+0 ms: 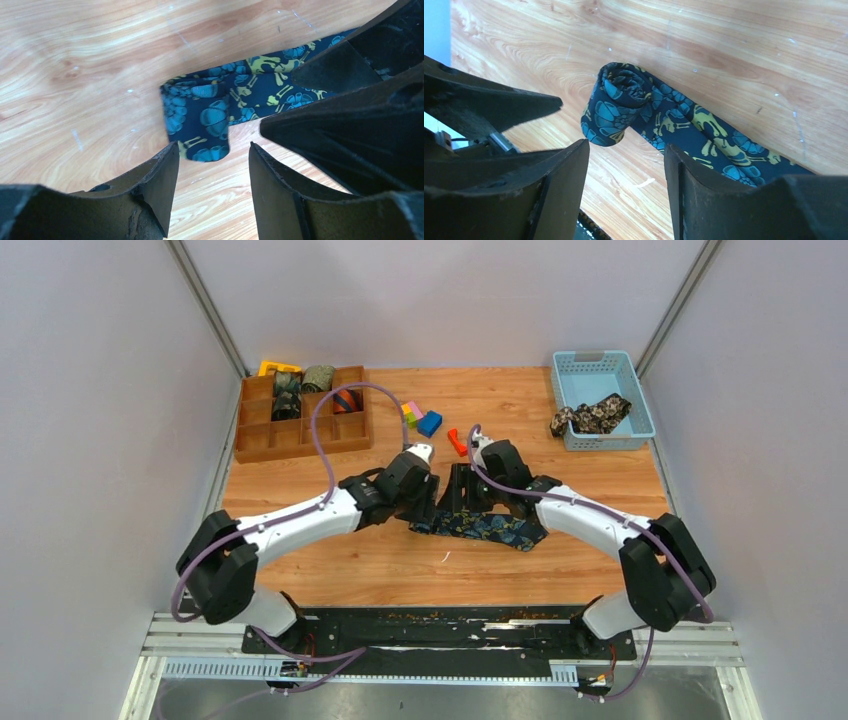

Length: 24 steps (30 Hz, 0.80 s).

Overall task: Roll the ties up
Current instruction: Roll the tie at the center of the board.

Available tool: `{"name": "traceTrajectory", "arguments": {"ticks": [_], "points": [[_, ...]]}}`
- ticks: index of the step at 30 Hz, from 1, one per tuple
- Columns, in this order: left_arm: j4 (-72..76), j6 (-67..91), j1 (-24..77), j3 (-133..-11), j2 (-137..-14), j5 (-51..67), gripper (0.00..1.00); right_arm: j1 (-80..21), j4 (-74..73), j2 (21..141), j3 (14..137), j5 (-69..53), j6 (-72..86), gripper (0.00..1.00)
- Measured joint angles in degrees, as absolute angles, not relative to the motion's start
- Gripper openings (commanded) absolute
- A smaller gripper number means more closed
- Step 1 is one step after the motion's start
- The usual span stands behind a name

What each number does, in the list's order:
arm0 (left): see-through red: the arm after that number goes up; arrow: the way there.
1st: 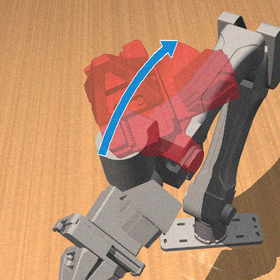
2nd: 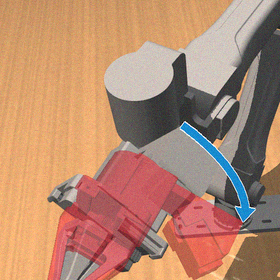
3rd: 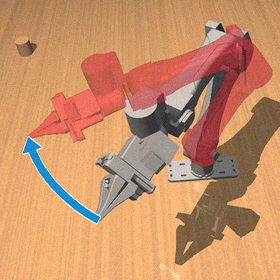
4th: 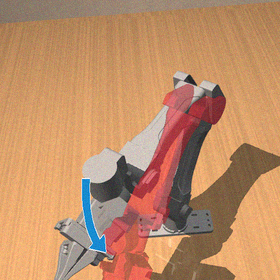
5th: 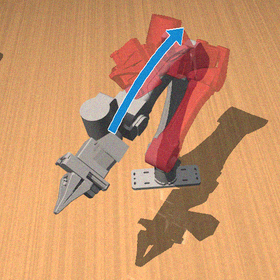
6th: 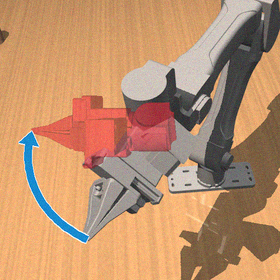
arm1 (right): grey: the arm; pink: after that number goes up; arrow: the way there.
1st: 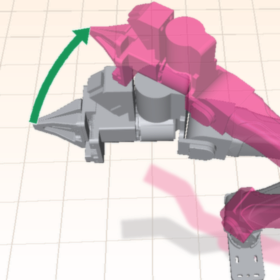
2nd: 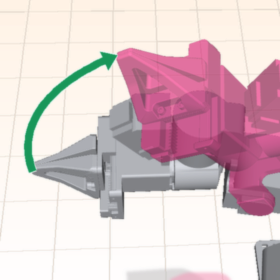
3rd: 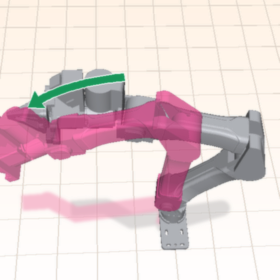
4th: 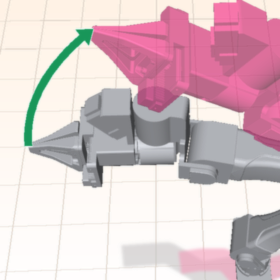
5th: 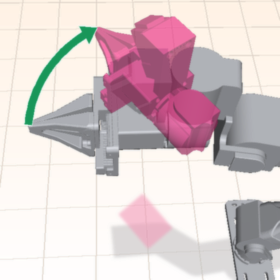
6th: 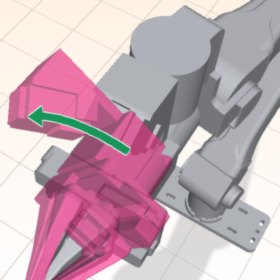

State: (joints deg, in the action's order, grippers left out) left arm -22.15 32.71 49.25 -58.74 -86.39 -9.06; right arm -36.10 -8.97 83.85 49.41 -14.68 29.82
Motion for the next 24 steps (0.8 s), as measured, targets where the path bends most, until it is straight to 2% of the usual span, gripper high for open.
{"name": "traceTrajectory", "arguments": {"ticks": [4,11,18,24], "points": [[-22.2,31.83,45.93,-54.78,-79.85,-9.04,0.61,-36.67,-8.95,84.73,50.63,-16.71,29.95,0.53],[-21.45,29.23,36.4,-45.36,-69.43,-6.94,0.67,-40.21,-8.95,88.23,55.02,-18.24,30.81,0.39],[-17.41,28.12,31.38,-38.0,-68.1,1.74,0.73,-43.75,-9.58,95.02,61.52,-18.48,31.73,0.32],[-13.06,27.24,30.65,-36.95,-68.18,7.09,0.81,-44.42,-10.79,98.54,63.59,-17.82,31.88,0.28]]}}
